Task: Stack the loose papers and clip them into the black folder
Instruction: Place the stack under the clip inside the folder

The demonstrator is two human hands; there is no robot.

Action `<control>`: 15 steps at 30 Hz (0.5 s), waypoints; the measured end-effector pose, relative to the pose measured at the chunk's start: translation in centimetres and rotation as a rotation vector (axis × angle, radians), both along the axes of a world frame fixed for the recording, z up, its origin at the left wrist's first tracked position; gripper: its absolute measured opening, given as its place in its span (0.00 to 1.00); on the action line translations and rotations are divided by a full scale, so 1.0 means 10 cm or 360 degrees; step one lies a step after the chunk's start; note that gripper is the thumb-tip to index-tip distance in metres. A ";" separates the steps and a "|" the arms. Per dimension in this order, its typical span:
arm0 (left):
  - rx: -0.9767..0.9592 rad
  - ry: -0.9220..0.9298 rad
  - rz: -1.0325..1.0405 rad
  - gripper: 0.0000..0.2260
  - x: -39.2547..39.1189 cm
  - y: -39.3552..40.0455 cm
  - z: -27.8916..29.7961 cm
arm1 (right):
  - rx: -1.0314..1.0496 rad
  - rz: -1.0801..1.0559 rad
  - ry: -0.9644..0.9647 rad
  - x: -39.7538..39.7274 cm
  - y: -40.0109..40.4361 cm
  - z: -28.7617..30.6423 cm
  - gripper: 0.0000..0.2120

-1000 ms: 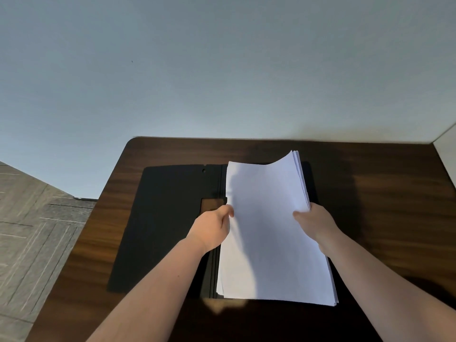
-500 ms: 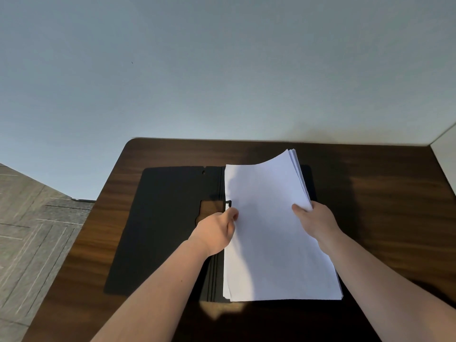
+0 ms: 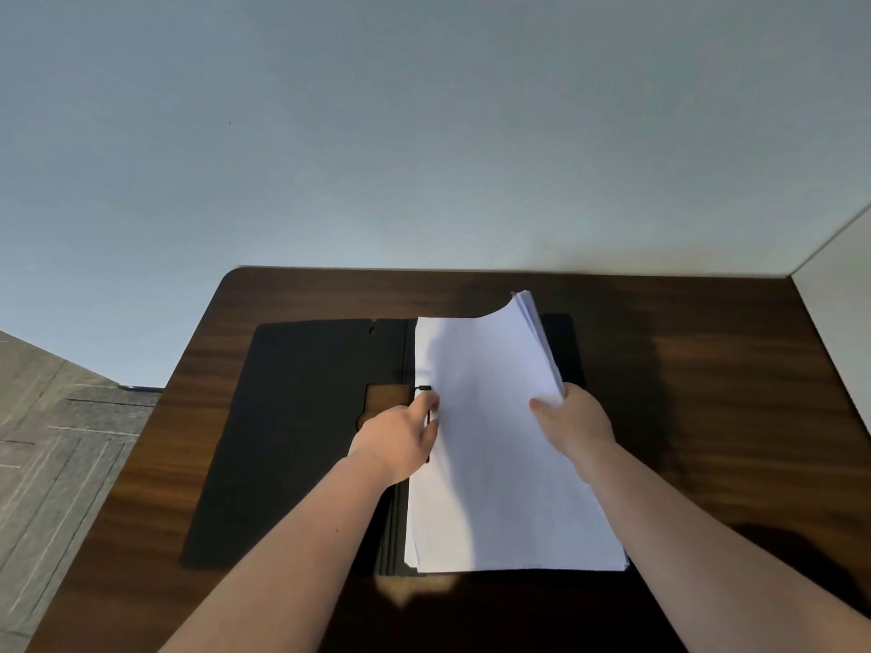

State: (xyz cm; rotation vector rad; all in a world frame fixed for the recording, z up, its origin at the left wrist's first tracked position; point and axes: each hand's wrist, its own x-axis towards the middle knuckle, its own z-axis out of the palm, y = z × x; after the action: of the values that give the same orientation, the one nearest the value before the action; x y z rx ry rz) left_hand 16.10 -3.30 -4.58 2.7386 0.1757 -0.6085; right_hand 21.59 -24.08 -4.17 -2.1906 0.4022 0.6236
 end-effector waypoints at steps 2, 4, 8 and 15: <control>0.0012 0.0046 0.0008 0.15 0.00 0.00 0.04 | -0.0102 -0.0004 -0.0131 -0.02 0.03 0.02 0.17; -0.0047 0.0068 0.0061 0.18 -0.01 0.01 0.09 | -0.0194 -0.0108 -0.0282 -0.04 0.01 0.07 0.24; -0.0127 -0.0369 0.0512 0.20 -0.07 0.23 0.17 | -0.0270 -0.0151 -0.0509 -0.08 -0.08 0.06 0.28; 0.0154 0.0041 0.1618 0.38 -0.34 1.02 0.15 | -0.0409 0.0085 -0.0564 -0.10 -0.20 -0.03 0.13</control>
State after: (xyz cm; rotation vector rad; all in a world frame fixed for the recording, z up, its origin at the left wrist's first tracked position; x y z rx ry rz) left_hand 12.68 6.90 -3.11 2.2708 1.4887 -0.3214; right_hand 20.63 -26.13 -4.50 -2.5037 0.2467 0.2087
